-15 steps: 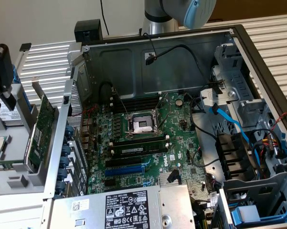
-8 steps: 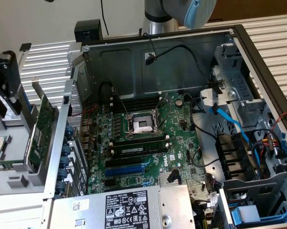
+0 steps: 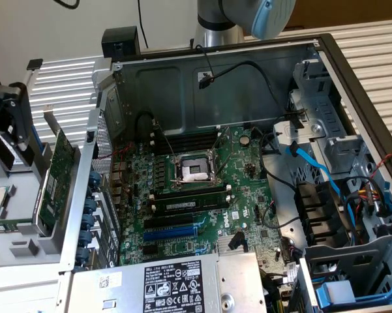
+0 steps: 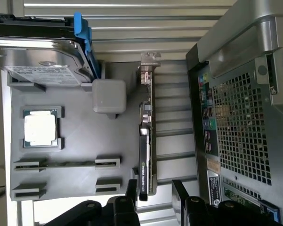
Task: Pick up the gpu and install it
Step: 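Pick up the gpu and move the gpu toward the slot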
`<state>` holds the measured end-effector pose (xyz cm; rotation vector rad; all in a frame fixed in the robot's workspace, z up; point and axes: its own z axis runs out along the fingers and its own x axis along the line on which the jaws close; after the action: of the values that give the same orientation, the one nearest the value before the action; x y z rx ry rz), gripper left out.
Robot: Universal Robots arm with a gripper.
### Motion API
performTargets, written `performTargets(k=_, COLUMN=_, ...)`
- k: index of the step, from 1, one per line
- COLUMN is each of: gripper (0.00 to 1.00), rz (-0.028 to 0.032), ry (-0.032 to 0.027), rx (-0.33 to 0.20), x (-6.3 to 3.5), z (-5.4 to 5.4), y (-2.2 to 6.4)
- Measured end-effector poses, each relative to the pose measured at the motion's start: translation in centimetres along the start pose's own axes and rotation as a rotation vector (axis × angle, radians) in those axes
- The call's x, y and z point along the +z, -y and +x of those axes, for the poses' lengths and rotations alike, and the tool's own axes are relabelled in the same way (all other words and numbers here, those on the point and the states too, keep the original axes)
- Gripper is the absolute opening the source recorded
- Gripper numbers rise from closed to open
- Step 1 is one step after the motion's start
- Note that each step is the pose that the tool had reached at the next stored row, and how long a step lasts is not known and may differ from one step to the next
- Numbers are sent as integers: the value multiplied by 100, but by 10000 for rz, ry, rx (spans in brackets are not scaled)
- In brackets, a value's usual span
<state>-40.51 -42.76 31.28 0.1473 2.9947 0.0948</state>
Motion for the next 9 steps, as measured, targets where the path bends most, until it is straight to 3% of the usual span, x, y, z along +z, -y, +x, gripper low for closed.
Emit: performTargets(k=9, gripper=42, rz=21, ry=8, rx=136, x=156, z=73, y=-15)
